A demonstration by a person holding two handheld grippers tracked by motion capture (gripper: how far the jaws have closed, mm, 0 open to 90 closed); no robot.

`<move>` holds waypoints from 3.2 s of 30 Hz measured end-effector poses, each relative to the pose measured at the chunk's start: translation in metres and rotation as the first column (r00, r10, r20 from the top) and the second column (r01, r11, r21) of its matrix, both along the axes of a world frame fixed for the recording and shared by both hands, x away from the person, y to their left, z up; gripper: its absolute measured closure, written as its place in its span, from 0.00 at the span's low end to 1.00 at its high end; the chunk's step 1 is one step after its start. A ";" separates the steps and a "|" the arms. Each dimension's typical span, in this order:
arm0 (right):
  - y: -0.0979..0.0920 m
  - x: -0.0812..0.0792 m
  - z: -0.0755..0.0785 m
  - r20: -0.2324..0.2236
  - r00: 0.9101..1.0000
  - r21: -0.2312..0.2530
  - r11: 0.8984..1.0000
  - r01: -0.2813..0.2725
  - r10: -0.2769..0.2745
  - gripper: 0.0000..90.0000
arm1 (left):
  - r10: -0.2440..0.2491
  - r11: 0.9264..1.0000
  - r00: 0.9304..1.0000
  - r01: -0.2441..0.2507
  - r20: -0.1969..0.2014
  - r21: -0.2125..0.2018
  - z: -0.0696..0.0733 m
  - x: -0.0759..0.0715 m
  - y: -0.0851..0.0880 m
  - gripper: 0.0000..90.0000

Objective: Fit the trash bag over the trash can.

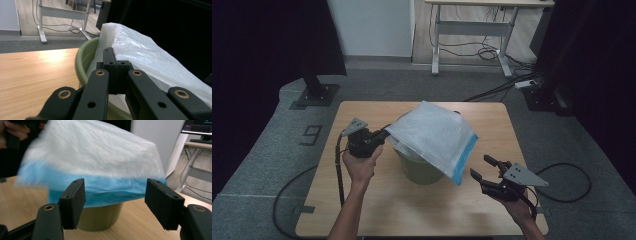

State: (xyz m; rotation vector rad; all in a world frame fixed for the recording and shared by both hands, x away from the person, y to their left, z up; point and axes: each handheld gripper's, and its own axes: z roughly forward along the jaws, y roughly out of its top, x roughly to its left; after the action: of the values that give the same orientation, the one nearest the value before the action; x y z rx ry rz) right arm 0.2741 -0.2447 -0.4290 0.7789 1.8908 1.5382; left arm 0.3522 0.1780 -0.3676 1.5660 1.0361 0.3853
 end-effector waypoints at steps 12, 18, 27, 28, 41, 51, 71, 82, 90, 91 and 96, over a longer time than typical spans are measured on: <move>-0.007 0.041 -0.006 -0.044 0.994 -0.011 0.995 0.102 -0.102 0.35 | 0.041 0.999 0.999 -0.042 -0.036 -0.023 -0.004 0.011 0.026 0.98; 0.002 0.072 -0.009 -0.034 0.988 -0.031 0.989 0.146 -0.147 0.37 | 0.029 0.999 0.999 -0.031 -0.045 -0.039 -0.007 0.015 0.031 0.98; 0.003 0.092 -0.008 -0.013 0.997 0.020 0.996 0.083 -0.083 0.67 | 0.000 1.000 0.999 -0.001 -0.041 -0.029 -0.007 0.017 0.021 0.98; 0.004 0.092 -0.006 -0.013 0.998 0.016 0.998 0.066 -0.066 0.77 | -0.005 1.000 0.999 0.004 -0.043 -0.029 -0.008 0.018 0.019 0.98; -0.017 0.070 0.043 0.066 0.990 0.021 0.992 0.123 -0.124 0.98 | -0.103 0.994 0.994 0.104 -0.041 0.038 -0.002 0.023 -0.011 0.97; -0.037 0.063 0.060 0.076 0.980 0.014 0.983 0.183 -0.183 0.98 | -0.214 0.970 0.976 0.217 -0.043 0.108 0.010 0.009 -0.005 0.55; 0.004 0.054 0.057 0.065 0.996 0.001 0.998 0.059 -0.059 0.98 | -0.257 0.951 0.966 0.256 -0.019 0.173 0.031 -0.020 -0.041 0.33; 0.023 0.052 0.047 0.053 0.998 -0.007 0.999 0.036 -0.035 0.98 | -0.235 0.953 0.971 0.241 -0.052 0.186 0.026 -0.019 -0.078 0.30; 0.016 0.053 0.031 0.003 0.999 0.024 0.999 0.046 -0.046 0.98 | -0.260 0.939 0.963 0.270 -0.072 0.213 0.018 -0.020 -0.093 0.31; 0.016 0.052 0.029 -0.004 0.999 0.030 0.999 0.044 -0.044 0.98 | -0.262 0.938 0.962 0.271 -0.073 0.215 0.016 -0.020 -0.094 0.31; 0.014 0.047 0.020 -0.028 0.999 0.050 0.998 0.031 -0.030 0.98 | -0.272 0.933 0.958 0.286 -0.088 0.218 0.009 -0.022 -0.098 0.31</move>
State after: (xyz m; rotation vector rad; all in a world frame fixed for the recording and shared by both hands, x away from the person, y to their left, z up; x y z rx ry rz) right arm 0.3207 -0.2302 -0.4085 0.8510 1.8568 1.5697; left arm 0.3301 0.0799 -0.3588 1.9129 0.8157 0.2711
